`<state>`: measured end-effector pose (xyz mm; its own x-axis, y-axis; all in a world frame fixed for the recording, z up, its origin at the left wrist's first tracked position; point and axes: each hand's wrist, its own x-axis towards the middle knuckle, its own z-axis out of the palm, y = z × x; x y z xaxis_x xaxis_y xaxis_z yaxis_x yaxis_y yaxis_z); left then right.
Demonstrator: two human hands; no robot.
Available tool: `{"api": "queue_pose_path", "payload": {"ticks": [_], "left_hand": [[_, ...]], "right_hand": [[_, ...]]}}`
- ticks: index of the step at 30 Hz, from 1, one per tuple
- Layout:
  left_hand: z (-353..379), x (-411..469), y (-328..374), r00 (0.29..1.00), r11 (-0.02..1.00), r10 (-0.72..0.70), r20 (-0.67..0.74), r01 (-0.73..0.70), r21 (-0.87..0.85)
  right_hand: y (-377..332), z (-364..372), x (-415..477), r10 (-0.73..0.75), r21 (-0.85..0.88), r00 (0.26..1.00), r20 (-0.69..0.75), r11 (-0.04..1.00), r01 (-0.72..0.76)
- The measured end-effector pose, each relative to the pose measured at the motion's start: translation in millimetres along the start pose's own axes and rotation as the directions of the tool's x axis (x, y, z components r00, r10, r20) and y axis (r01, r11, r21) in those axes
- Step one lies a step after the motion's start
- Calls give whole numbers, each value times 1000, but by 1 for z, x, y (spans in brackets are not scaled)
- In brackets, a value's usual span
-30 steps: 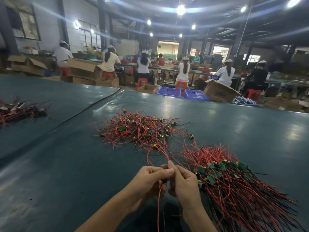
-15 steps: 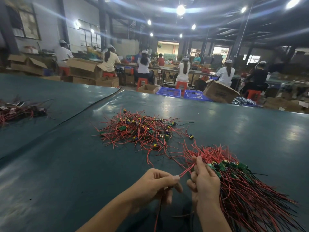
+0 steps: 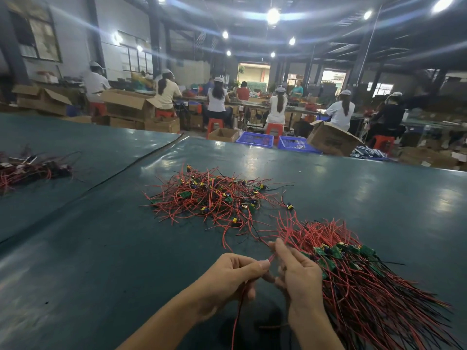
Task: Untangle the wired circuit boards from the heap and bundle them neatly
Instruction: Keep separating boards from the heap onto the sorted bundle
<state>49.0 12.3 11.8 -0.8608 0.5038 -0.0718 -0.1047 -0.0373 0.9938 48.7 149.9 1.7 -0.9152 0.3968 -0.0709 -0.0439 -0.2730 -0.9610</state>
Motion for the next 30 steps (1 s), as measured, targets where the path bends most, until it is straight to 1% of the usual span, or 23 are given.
{"api": "queue_pose_path", "payload": {"ticks": [3, 6, 8, 10, 11, 13, 16, 19, 21, 23, 25, 27, 28, 30], "left_hand": [[1, 0, 1, 999, 1000, -16, 40, 17, -12], [-1, -1, -1, 998, 997, -27, 55, 31, -71], [-5, -1, -2, 998, 994, -29, 48, 33, -104], [-9, -1, -3, 1000, 994, -20, 12, 21, -109], [-10, 0, -3, 1000, 993, -10, -13, 8, -116], [-11, 1, -2, 999, 992, 14, -51, -21, -127], [-11, 1, -2, 997, 990, 37, -62, -45, -135], [-14, 2, -3, 998, 992, 41, -51, -47, -121], [-16, 2, -3, 998, 994, 37, -43, -41, -97], [-21, 3, -3, 999, 999, 30, -44, -32, -40], [-27, 4, -3, 998, 999, 19, -58, -17, 33], [-33, 5, -2, 998, 998, 13, -61, -9, 62], [-34, 4, -1, 999, 997, 14, -49, -11, 73], [-34, 4, -3, 999, 993, 16, 29, -20, 119]], "right_hand": [[-5, -8, 6, 3, 100, 998, -58, 995, 3], [-5, -11, 11, -43, 118, 992, -122, 991, 58], [-7, -11, 14, -72, 146, 983, -170, 984, 98], [-9, -13, 15, -82, 173, 981, -174, 979, 112], [-10, -13, 13, -79, 180, 986, -150, 978, 106], [-10, -10, 8, -56, 154, 997, -47, 986, 63], [-5, 0, -5, -16, 15, 992, 126, 1000, 14], [0, 9, -13, -36, -52, 976, 216, 997, 48], [0, 9, -14, -85, -40, 968, 238, 994, 97], [-2, 6, -13, -119, -36, 971, 207, 991, 129], [-2, 3, -9, -126, -39, 984, 129, 990, 132], [-1, -1, -4, -127, -30, 990, 58, 991, 129], [0, -2, -3, -132, -24, 991, 37, 991, 133], [1, -2, 1, -152, -14, 988, 16, 988, 152]]}}
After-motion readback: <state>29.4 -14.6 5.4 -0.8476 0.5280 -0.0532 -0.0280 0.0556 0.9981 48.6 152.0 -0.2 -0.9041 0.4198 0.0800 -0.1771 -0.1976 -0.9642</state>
